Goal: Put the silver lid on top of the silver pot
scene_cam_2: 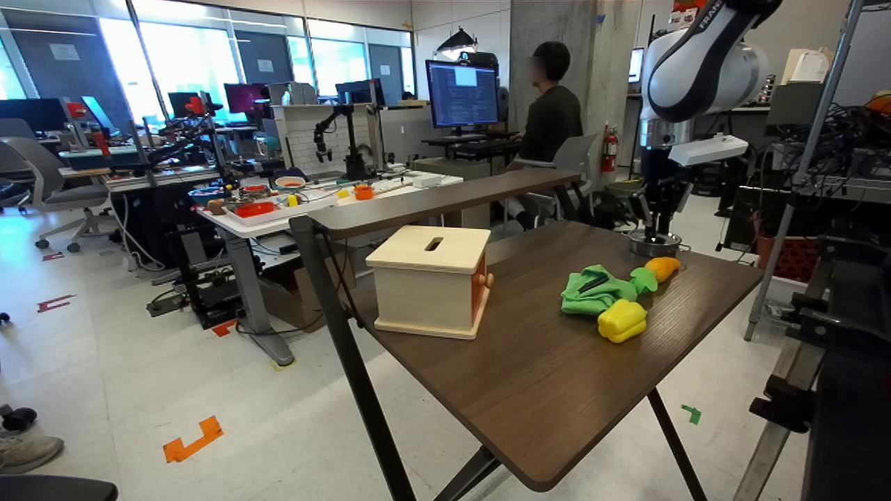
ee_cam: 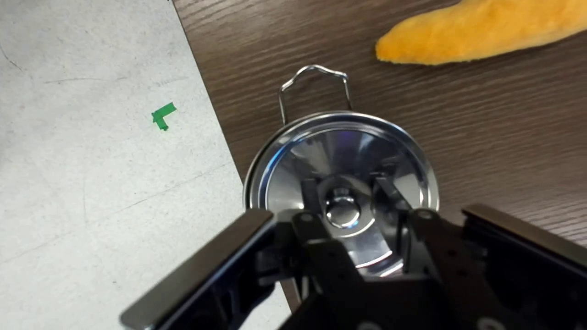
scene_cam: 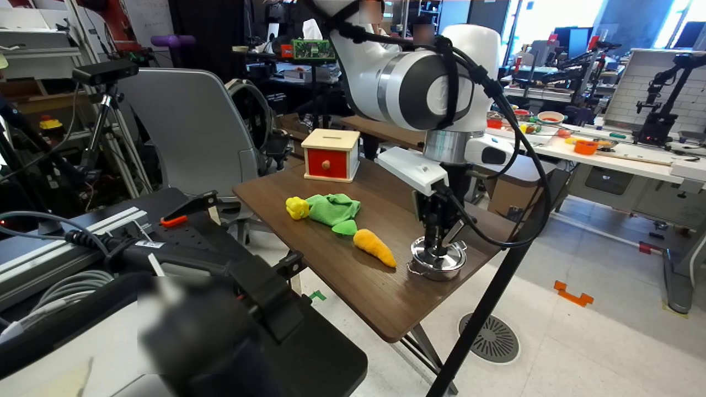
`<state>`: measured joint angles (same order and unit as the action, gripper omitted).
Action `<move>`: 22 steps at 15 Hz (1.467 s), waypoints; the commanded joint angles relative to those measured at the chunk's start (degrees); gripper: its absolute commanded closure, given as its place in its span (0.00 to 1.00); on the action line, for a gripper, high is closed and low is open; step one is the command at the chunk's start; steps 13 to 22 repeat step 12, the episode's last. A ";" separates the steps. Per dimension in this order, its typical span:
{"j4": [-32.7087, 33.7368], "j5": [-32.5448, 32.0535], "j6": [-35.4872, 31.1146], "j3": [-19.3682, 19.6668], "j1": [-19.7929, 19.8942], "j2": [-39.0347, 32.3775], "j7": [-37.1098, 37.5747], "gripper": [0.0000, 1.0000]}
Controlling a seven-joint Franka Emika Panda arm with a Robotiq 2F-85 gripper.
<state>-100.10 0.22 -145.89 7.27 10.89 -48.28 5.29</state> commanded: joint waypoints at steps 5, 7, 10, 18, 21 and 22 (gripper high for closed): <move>-1.74 2.77 -0.36 -1.24 1.01 2.99 -0.91 0.03; -6.45 4.92 -2.23 -2.76 2.33 8.19 -2.73 0.00; -14.05 12.40 -4.41 -8.01 7.24 17.27 -9.33 0.00; -8.26 10.81 -2.53 -5.05 4.30 12.10 -6.93 0.00; -8.26 10.81 -2.53 -5.05 4.30 12.10 -6.93 0.00; -8.26 10.81 -2.53 -5.05 4.30 12.10 -6.93 0.00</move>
